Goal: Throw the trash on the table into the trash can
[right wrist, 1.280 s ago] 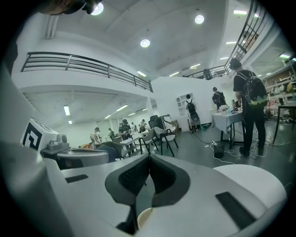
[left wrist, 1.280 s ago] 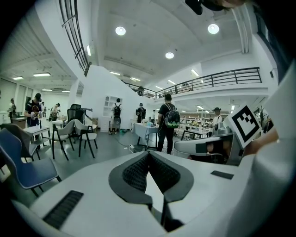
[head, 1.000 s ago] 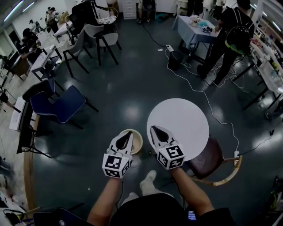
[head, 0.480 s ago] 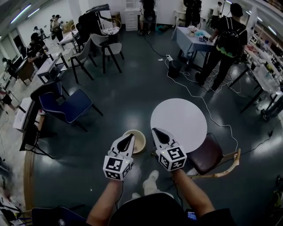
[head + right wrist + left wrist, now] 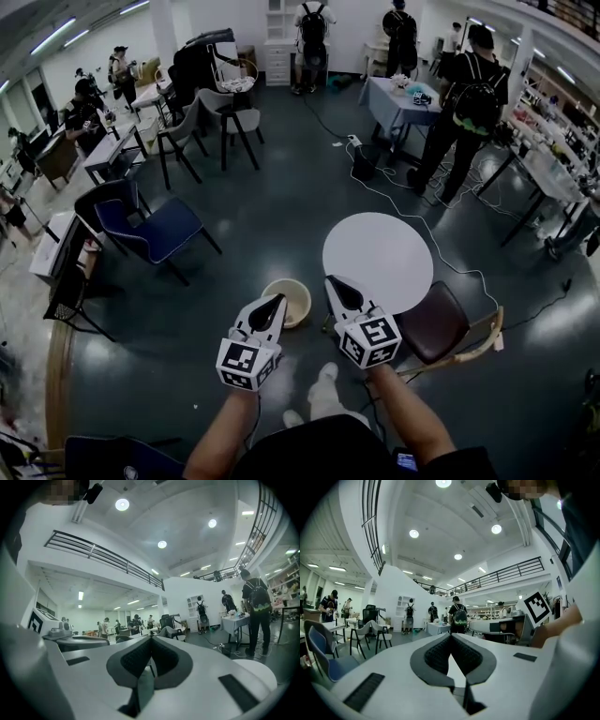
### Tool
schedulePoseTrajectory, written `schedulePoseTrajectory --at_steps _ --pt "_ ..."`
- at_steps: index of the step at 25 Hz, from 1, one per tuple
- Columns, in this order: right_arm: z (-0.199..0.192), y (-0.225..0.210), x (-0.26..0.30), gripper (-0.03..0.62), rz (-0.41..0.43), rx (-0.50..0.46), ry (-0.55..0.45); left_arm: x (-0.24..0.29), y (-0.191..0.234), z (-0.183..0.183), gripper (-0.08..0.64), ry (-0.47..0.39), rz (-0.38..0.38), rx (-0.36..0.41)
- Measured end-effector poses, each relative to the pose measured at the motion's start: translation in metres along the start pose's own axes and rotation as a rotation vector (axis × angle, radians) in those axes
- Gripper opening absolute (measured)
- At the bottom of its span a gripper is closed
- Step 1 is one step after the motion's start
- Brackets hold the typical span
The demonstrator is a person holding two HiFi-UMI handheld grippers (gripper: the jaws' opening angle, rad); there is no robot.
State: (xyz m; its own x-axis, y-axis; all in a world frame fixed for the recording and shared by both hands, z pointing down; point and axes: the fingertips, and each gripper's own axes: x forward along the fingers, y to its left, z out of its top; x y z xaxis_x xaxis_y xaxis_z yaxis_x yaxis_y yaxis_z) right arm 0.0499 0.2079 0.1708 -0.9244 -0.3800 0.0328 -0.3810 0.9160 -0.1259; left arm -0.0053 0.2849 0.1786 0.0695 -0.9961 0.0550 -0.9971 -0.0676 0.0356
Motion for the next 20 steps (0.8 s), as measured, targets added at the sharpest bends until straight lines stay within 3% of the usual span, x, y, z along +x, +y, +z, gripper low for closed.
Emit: schedulePoseTrajectory --at_steps 9,20 --pt "0.003 0.068 -0.032 0.018 0.008 -0.035 0.009 -0.066 -0.011 0.012 0.015 -0.038 -0.004 0.026" --pt "0.009 0.084 -0.048 0.018 0.01 -0.027 0.014 -0.089 -0.018 0.027 0.015 -0.068 -0.002 0.013"
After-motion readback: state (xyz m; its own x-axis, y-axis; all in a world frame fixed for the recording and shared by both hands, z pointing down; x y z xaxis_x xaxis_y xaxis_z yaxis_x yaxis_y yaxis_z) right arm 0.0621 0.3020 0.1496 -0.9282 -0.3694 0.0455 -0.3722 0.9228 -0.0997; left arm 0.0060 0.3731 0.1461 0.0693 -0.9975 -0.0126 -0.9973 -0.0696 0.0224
